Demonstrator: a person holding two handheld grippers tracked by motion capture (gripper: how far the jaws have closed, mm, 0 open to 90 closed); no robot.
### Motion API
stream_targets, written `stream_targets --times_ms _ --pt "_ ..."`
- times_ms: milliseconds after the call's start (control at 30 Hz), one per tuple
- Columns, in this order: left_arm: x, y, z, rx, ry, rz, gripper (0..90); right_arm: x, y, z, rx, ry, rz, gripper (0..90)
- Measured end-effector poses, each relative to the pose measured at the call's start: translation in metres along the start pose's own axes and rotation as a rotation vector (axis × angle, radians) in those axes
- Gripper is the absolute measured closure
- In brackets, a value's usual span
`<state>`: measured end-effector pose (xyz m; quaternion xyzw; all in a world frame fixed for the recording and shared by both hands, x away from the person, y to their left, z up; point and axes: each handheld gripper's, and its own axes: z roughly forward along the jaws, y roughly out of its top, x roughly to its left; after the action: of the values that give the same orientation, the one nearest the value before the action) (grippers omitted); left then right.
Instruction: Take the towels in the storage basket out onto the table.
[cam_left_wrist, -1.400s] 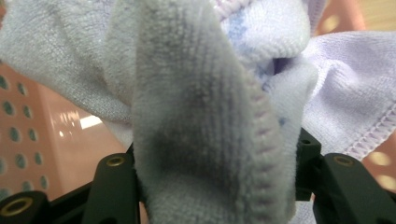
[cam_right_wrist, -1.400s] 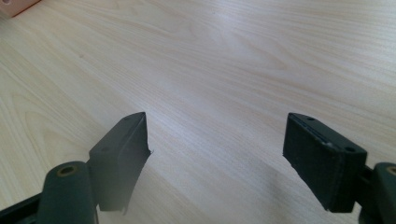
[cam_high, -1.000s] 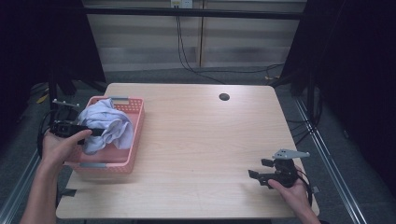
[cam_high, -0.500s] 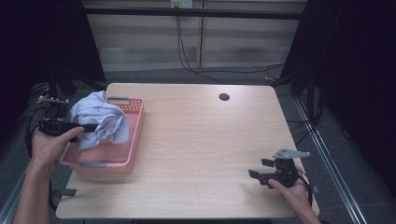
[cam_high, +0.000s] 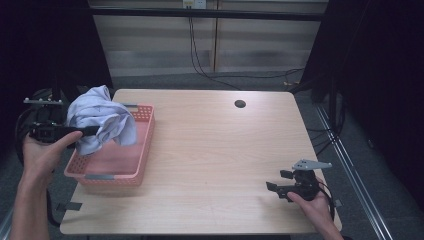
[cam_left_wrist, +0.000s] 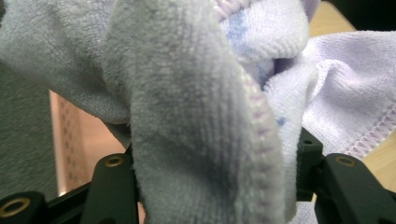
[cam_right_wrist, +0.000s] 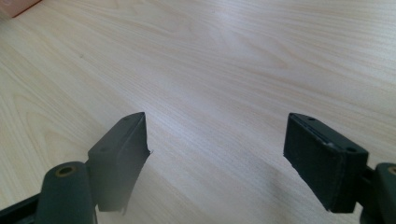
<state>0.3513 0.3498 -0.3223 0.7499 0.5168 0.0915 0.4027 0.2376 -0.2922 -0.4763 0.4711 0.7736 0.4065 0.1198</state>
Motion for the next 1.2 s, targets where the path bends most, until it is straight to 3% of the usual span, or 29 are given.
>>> stream_targets --times_ms 267,600,867,1100,1200 --pt "-0.026 0.002 -0.002 -0.035 -0.021 0.062 43.4 0.0 0.0 0.0 0.0 0.002 0.0 21.6" --pt "-0.061 0.005 0.018 -0.038 -0.1 0.109 43.2 0.0 0.001 0.0 -0.005 0.01 -0.003 21.1" --pt "-0.092 -0.003 0.047 -0.019 -0.168 0.125 42.4 0.001 0.002 0.0 -0.01 0.016 -0.013 21.1" --pt "-0.128 -0.001 0.075 0.02 -0.232 0.181 42.2 0.001 0.003 0.0 -0.011 0.019 -0.013 21.1" --pt "-0.149 -0.004 0.09 0.042 -0.263 0.217 42.1 0.001 0.002 0.0 -0.011 0.019 -0.011 21.1"
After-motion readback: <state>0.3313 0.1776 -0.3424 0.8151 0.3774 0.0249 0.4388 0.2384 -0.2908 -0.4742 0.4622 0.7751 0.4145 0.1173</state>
